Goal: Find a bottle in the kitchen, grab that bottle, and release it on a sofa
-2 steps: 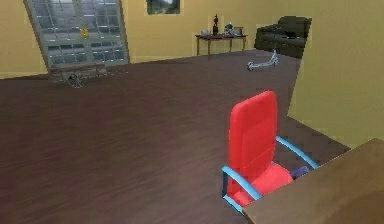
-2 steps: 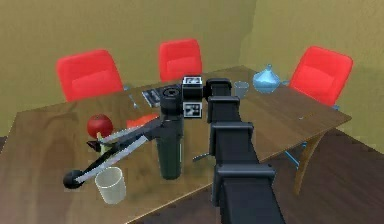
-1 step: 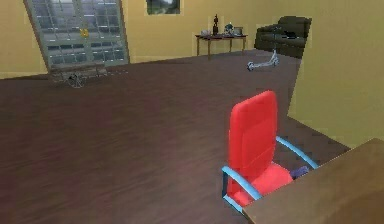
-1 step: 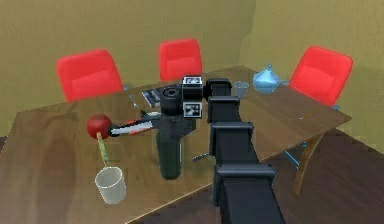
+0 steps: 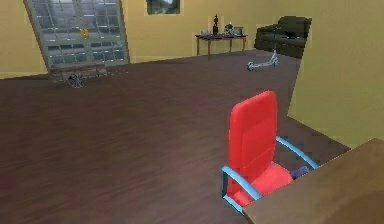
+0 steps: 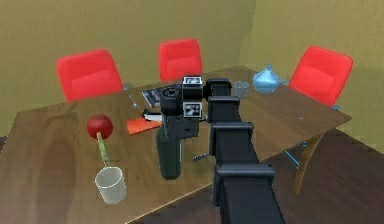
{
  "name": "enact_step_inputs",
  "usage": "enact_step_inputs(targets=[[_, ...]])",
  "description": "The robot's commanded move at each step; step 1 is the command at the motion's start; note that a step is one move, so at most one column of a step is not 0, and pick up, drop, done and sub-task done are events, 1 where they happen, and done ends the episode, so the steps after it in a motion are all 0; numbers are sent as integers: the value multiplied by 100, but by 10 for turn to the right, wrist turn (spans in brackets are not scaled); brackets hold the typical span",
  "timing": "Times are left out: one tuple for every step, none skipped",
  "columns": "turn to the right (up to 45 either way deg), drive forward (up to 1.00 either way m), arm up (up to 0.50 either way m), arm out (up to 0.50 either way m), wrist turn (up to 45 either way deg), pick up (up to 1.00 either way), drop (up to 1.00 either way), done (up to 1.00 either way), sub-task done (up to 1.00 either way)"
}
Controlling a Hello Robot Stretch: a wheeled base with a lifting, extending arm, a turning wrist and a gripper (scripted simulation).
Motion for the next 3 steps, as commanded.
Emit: enact_step_inputs(targets=[[0, 0, 0, 0, 0, 100, 0, 0, 0], [0, 0, 2, 0, 0, 0, 0, 0, 0], [0, 0, 0, 0, -450, 0, 0, 0, 0]])
